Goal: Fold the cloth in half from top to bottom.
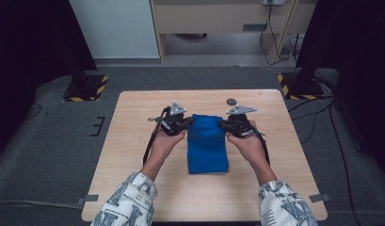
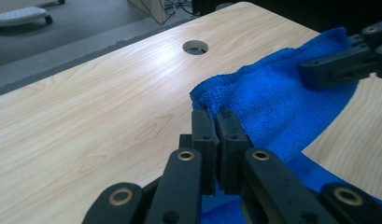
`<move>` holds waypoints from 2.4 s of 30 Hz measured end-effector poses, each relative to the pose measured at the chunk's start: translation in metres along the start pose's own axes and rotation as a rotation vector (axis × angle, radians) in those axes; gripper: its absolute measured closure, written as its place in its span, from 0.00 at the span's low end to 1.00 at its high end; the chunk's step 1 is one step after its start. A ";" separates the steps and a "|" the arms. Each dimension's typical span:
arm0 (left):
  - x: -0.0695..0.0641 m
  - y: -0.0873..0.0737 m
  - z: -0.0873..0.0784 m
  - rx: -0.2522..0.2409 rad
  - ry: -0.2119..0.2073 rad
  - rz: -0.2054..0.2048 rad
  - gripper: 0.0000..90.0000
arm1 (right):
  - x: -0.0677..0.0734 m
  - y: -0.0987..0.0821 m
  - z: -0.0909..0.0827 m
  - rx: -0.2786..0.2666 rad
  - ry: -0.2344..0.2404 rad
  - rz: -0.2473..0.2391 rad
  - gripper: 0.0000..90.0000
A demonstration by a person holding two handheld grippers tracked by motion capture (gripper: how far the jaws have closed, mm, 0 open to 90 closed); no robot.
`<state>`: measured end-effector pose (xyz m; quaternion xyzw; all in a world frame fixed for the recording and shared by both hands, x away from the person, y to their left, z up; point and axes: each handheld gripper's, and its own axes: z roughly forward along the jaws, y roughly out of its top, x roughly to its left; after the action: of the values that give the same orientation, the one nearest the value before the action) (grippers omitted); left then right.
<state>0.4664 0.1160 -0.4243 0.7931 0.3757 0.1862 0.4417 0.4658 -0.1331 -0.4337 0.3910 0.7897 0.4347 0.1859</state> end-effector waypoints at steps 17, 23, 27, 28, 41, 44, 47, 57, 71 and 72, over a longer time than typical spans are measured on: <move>-0.014 -0.014 -0.005 0.019 -0.012 -0.001 0.97 | 0.004 -0.011 -0.005 0.022 0.013 -0.017 0.94; -0.016 -0.022 -0.003 0.029 -0.006 0.007 0.97 | 0.007 -0.021 0.000 0.039 0.019 -0.021 0.93; -0.017 -0.025 -0.002 0.030 -0.010 0.004 0.97 | 0.008 -0.025 0.003 0.046 0.014 -0.022 0.92; -0.017 -0.026 -0.002 0.032 -0.012 0.004 0.97 | 0.008 -0.026 0.003 0.049 0.014 -0.022 0.91; -0.024 -0.036 0.001 0.028 -0.029 -0.002 0.96 | 0.007 -0.037 0.003 0.063 0.014 -0.019 0.91; -0.023 -0.038 0.001 0.031 -0.029 -0.008 0.96 | 0.007 -0.038 0.003 0.063 0.018 -0.017 0.91; -0.023 -0.041 0.000 0.026 -0.030 -0.014 0.95 | 0.007 -0.039 0.002 0.062 0.021 -0.016 0.90; -0.027 -0.049 0.001 0.035 -0.043 -0.011 0.94 | 0.009 -0.047 0.000 0.068 0.033 -0.017 0.88; -0.028 -0.063 0.005 0.057 -0.057 -0.023 0.92 | 0.011 -0.059 0.003 0.094 0.033 -0.028 0.83; -0.028 -0.064 0.005 0.055 -0.057 -0.024 0.92 | 0.012 -0.060 0.003 0.095 0.032 -0.027 0.82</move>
<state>0.4239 0.1129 -0.4801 0.8053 0.3775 0.1476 0.4326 0.4335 -0.1411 -0.4847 0.3815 0.8177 0.4002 0.1604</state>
